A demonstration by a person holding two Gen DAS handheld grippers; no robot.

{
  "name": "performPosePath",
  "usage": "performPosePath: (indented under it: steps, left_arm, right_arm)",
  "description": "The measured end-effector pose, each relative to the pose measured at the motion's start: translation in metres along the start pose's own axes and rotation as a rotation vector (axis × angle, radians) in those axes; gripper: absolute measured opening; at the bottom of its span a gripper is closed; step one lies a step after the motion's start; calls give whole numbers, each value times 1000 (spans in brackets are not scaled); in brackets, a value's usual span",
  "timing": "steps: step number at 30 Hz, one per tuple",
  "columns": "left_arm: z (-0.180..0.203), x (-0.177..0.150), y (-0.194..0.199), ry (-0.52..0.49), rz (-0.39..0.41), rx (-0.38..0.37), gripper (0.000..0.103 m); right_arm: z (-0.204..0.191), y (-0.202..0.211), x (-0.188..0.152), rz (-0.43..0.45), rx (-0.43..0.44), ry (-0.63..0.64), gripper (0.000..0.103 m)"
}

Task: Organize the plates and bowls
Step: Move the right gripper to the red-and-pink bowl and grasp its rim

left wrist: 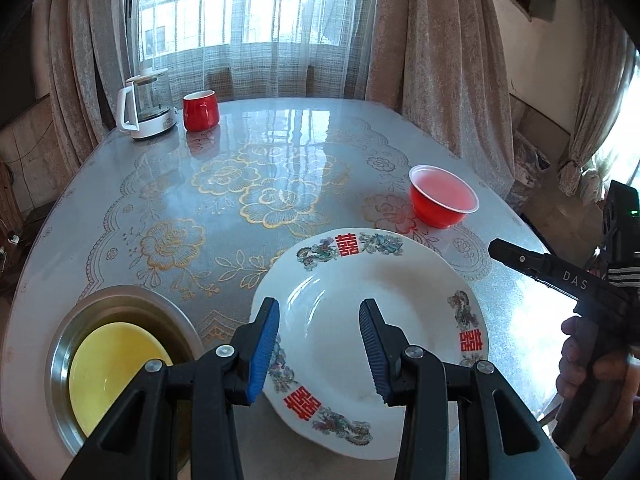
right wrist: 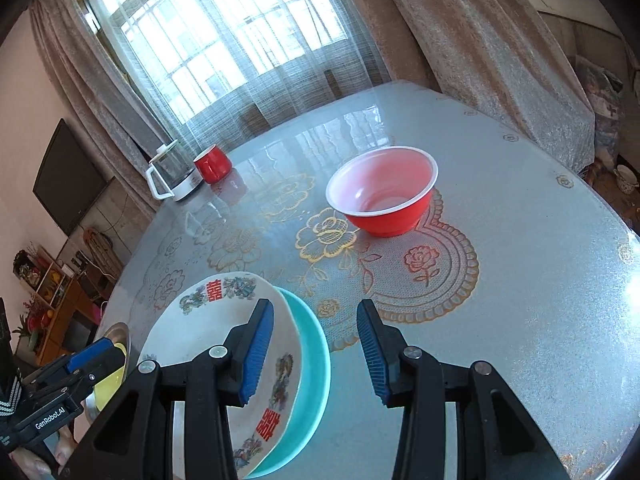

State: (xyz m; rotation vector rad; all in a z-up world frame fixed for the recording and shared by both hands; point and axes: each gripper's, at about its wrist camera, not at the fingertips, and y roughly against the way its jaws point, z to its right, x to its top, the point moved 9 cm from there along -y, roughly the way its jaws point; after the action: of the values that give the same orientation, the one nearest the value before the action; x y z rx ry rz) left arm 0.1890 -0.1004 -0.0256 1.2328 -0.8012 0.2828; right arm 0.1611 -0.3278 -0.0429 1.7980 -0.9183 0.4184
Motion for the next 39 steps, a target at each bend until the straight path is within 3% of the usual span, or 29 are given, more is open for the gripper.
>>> performPosePath:
  steps: [15, 23, 30, 39]
  left_arm:
    - [52, 55, -61, 27, -58, -118, 42]
    - [68, 81, -104, 114, -143, -160, 41]
    - [86, 99, -139, 183, -177, -219, 31]
    - [102, 105, -176, 273, -237, -267, 30]
  right_arm:
    - [57, -22, 54, 41, -50, -157, 44]
    - [72, -44, 76, 35, -95, -171, 42]
    - [86, -62, 83, 9, -142, -186, 29]
    - [94, -73, 84, -16, -138, -211, 29]
